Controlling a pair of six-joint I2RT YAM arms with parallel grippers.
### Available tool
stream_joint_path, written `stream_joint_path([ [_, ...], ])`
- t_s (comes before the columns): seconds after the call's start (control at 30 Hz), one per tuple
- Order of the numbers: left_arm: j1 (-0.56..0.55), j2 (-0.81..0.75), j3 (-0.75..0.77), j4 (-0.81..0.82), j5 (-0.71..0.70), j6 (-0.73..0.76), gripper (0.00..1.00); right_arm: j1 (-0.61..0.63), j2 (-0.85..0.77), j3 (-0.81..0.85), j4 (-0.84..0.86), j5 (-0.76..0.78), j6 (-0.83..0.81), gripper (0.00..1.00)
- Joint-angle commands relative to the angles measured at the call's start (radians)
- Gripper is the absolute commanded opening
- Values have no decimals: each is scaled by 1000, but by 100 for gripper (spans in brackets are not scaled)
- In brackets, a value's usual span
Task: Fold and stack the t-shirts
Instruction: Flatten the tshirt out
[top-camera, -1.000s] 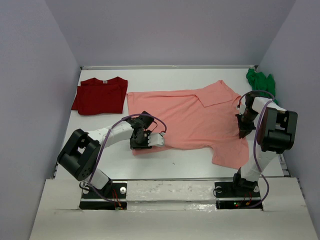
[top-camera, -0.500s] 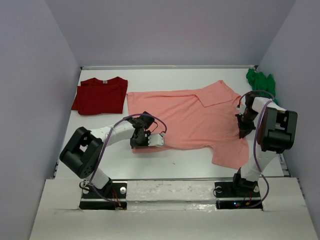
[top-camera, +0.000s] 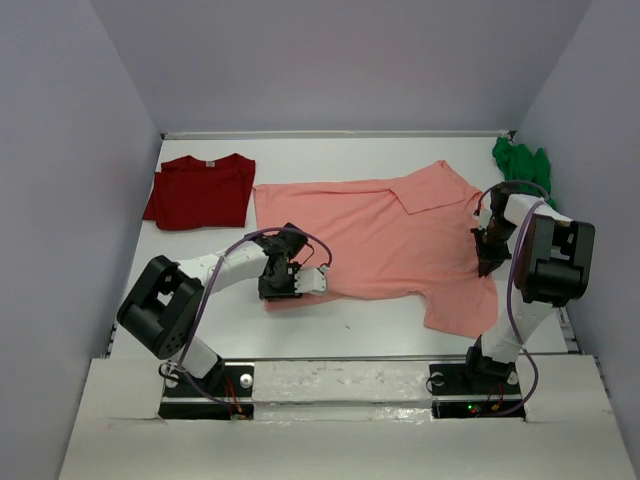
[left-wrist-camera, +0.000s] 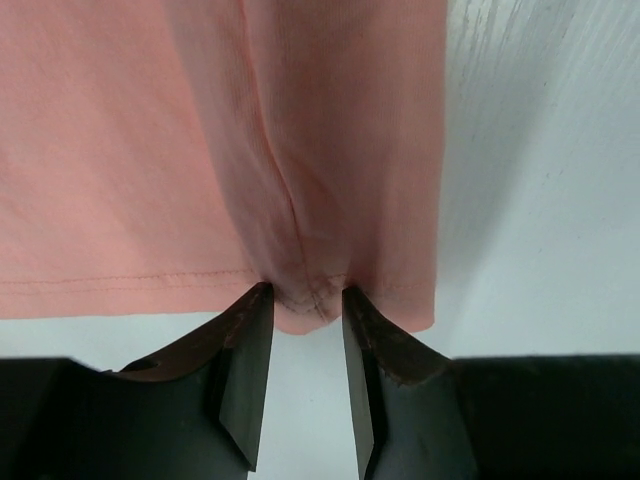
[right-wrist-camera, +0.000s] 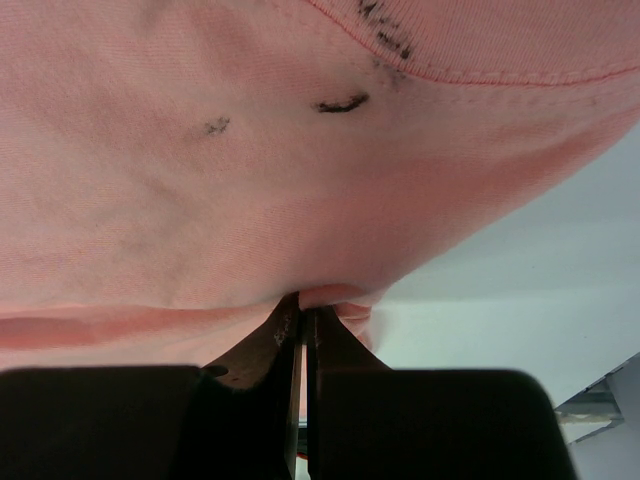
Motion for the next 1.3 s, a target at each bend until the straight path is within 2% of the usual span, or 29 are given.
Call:
stream_joint_path([
  [0.0,6,-48,14,-51,18,-4,43,-6,-4,-10,6,-14,-8,0],
  [0.13,6,-46,15,-51,19,-3,36,-6,-3,-7,5,-14,-5,0],
  [0.17,6,-46,17,-51,22,-4,31,-6,-3,-7,3,-14,-5,0],
  [0.4,6,-34,14,-48,27,-1,19,-6,0,-6,0,-12,-5,0],
  [0.63,6,-45,20,-60,27,-1,19,-6,2,-3,-3,-11,-5,0],
  [0.8,5,-68,40,-82,13,-1,24,-6,-4,5,-9,-14,-3,0],
  [1.07,6,-151,170,-154,-27,-20,24,-6,-46,37,-46,-17,-11,0],
  [1.23,6,-185,270,-209,-31,-35,11,-6,-72,54,-63,-21,-17,0],
  [1.27,6,-186,273,-214,-39,-40,2,-6,-78,54,-64,-23,-22,0],
])
